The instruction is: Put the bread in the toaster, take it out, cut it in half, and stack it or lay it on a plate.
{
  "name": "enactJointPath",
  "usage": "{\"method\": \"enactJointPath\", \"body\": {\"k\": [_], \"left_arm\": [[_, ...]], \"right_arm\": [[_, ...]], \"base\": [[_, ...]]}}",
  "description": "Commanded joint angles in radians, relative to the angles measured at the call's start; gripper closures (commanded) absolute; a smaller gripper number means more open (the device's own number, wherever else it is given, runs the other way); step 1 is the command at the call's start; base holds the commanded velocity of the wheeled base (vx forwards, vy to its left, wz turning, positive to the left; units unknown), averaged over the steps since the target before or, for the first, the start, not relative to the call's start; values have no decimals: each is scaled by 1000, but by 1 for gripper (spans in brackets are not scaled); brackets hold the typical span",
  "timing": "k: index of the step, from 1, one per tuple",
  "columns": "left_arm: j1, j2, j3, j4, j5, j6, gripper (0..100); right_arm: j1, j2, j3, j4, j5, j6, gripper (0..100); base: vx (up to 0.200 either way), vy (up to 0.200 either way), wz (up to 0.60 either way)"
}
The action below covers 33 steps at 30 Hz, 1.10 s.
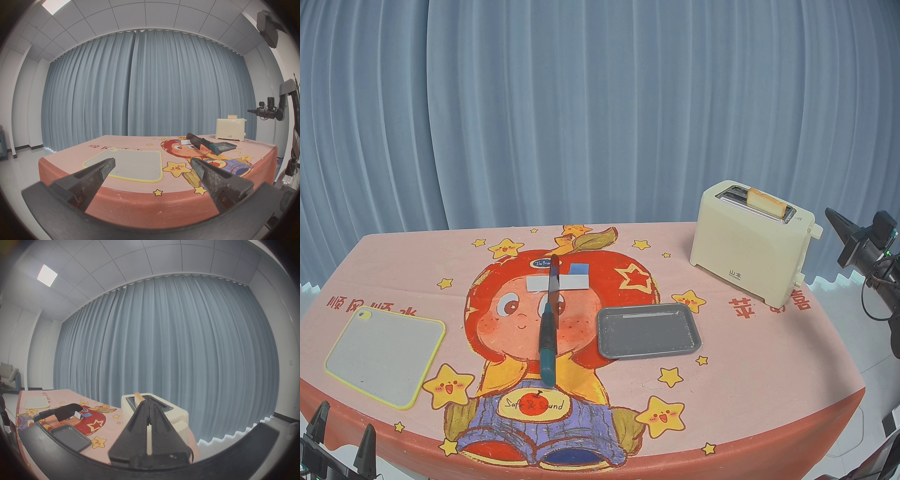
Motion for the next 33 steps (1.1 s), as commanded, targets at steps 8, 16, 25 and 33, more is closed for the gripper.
{"method": "enactJointPath", "body": {"k": [8, 16, 25, 33], "left_arm": [[0, -16, 18, -1, 0, -1, 0], [0, -16, 18, -1, 0, -1, 0], [0, -16, 18, -1, 0, -1, 0], [0, -16, 18, -1, 0, -1, 0]], "right_arm": [[-42, 103, -1, -4, -2, -8, 100], [-80, 130, -18, -3, 3, -10, 100], [-71, 158, -8, -4, 3, -12, 100], [-71, 173, 5, -3, 3, -15, 100]], "base": [[0, 0, 0], [0, 0, 0], [0, 0, 0], [0, 0, 0]]}}
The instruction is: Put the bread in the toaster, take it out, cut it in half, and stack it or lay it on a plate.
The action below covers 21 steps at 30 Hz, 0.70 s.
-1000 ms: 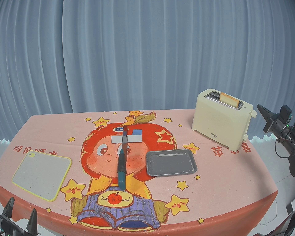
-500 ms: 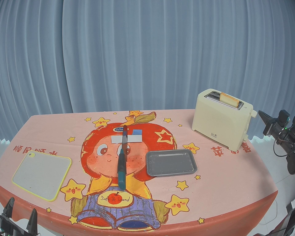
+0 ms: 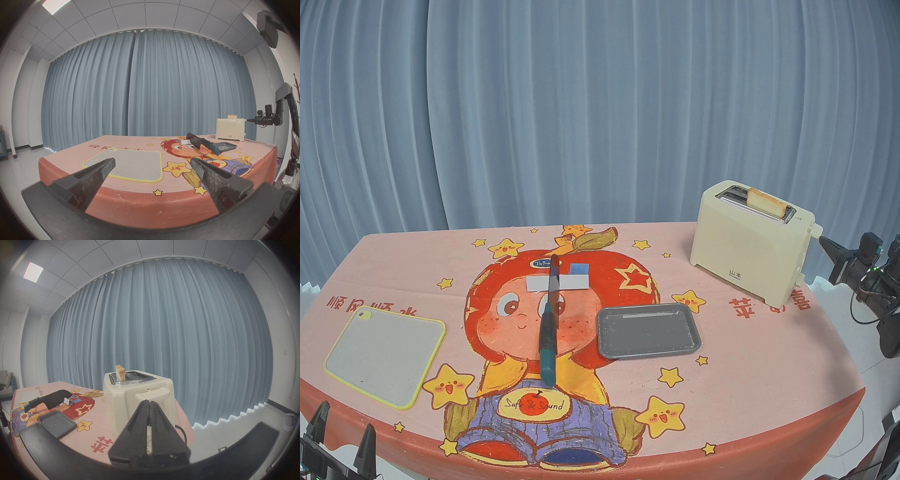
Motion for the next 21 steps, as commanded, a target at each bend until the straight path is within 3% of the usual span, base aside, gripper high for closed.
{"method": "enactJointPath", "body": {"k": [1, 13, 21], "left_arm": [[0, -16, 18, -1, 0, 0, 0], [0, -16, 18, -1, 0, 0, 0], [0, -16, 18, -1, 0, 0, 0]], "right_arm": [[-1, 14, 4, 0, 0, 0, 100], [1, -29, -13, -3, -3, -6, 100], [13, 28, -27, -91, -6, 0, 100]], "base": [[0, 0, 0], [0, 0, 0], [0, 0, 0]]}}
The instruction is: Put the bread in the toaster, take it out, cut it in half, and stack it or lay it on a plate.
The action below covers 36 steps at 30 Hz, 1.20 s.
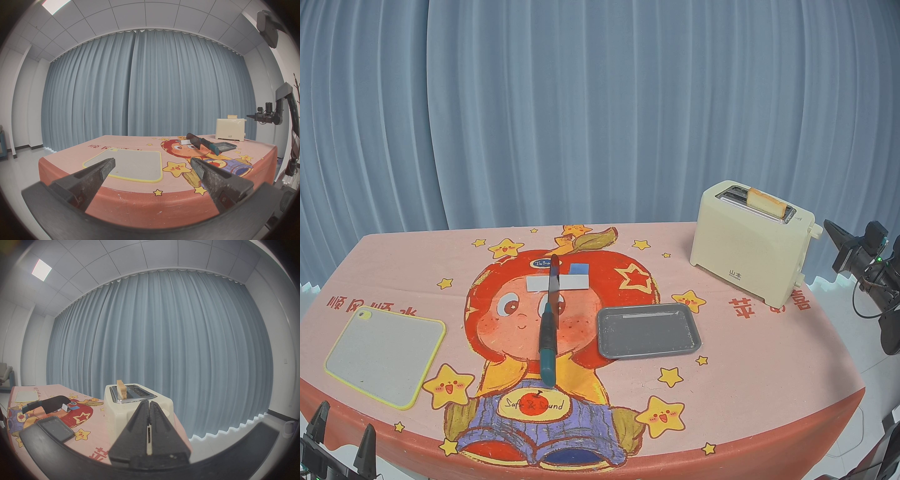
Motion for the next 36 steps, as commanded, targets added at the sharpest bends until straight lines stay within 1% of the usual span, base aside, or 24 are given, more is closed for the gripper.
{"method": "enactJointPath", "body": {"k": [1, 7, 25, 36], "left_arm": [[0, -16, 18, 0, 0, 0, 0], [0, -16, 18, 0, 0, 0, 0], [0, -16, 18, 0, 0, 0, 0], [0, -16, 18, 0, 0, 0, 0]], "right_arm": [[7, 54, -8, -19, -1, 2, 100], [7, 105, -16, -53, 0, 2, 100], [7, 163, 17, -50, -1, -10, 100], [6, 199, 18, -50, -1, -14, 100]], "base": [[0, 0, 0], [0, 0, 0], [0, 0, 0], [0, 0, 0]]}}
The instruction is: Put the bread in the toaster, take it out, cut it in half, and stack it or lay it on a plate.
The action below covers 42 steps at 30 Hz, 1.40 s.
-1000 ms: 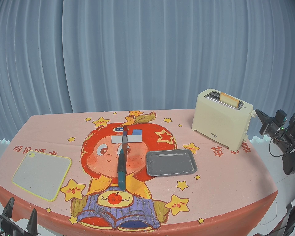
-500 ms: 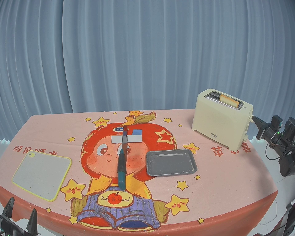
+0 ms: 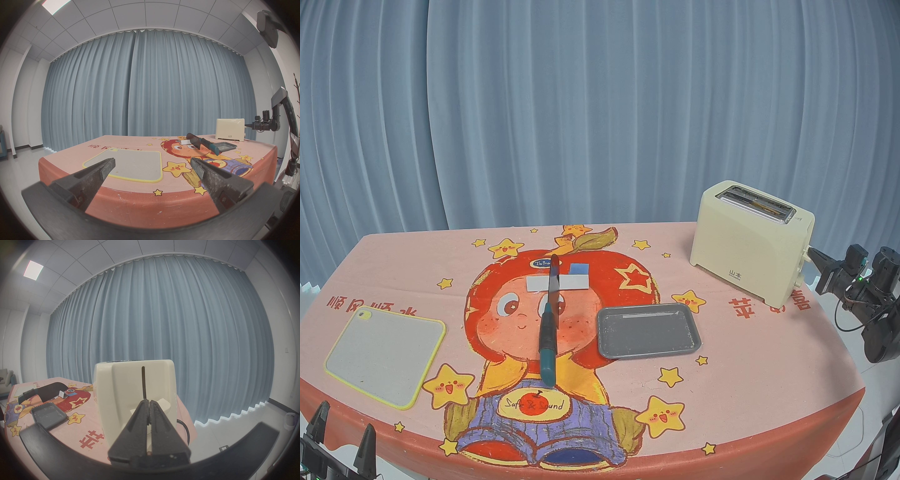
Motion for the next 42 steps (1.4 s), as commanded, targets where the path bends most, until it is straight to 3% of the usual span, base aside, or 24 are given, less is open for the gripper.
{"method": "enactJointPath", "body": {"k": [1, 29, 42], "left_arm": [[0, -16, 18, -1, 0, 0, 0], [0, -16, 18, -1, 0, 0, 0], [0, -16, 18, -1, 0, 0, 0]], "right_arm": [[-1, 16, 2, 2, 1, 0, 100], [0, 36, 13, -1, -1, -14, 100], [16, -51, 13, -3, -2, -8, 100]], "base": [[0, 0, 0], [0, 0, 0], [0, 0, 0]]}}
